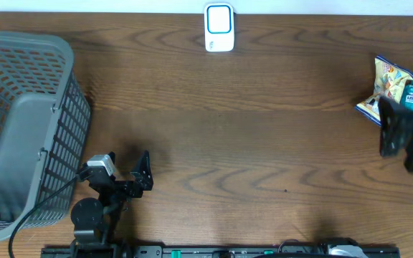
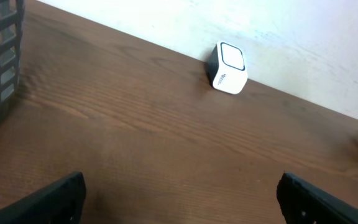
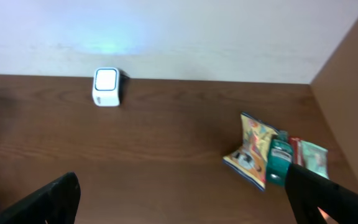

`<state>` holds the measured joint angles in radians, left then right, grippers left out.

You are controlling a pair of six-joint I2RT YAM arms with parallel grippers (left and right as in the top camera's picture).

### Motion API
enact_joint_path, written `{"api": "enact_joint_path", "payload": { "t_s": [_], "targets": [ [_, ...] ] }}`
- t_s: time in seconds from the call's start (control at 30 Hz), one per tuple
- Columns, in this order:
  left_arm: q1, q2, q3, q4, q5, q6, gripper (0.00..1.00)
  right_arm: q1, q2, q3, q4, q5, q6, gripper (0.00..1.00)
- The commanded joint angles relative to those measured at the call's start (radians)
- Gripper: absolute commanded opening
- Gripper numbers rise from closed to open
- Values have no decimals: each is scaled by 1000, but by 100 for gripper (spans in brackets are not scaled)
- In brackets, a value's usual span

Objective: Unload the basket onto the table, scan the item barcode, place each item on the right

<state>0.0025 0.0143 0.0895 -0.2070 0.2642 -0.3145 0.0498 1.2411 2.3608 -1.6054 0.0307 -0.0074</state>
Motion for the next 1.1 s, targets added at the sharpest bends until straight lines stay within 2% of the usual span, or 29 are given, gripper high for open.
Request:
{"api": "enact_joint_path", "payload": {
  "t_s": [0.0,0.13,0.3,0.43,0.8,1.07],
  "targets": [
    [-3,-4,-16,-21,13,2,98,8,-27,-8,-18,53,-53,99],
    [-3,-4,-16,-21,13,2,98,-7,-95,-72,27,53,-103,99],
    [-3,-4,-16,-21,13,2,98,-11,-243,-277,174,37,-103,99],
    [-3,-4,-16,-21,13,2,98,-12,-387,-510,333,29,-103,99],
    [-3,-4,-16,-21,13,2,98,-33,-890,-1345,973,-105,-102,99],
    [-3,-4,-16,-21,13,2,98,-69,-1149,-1793,1332,-167,-75,99]
  ]
}}
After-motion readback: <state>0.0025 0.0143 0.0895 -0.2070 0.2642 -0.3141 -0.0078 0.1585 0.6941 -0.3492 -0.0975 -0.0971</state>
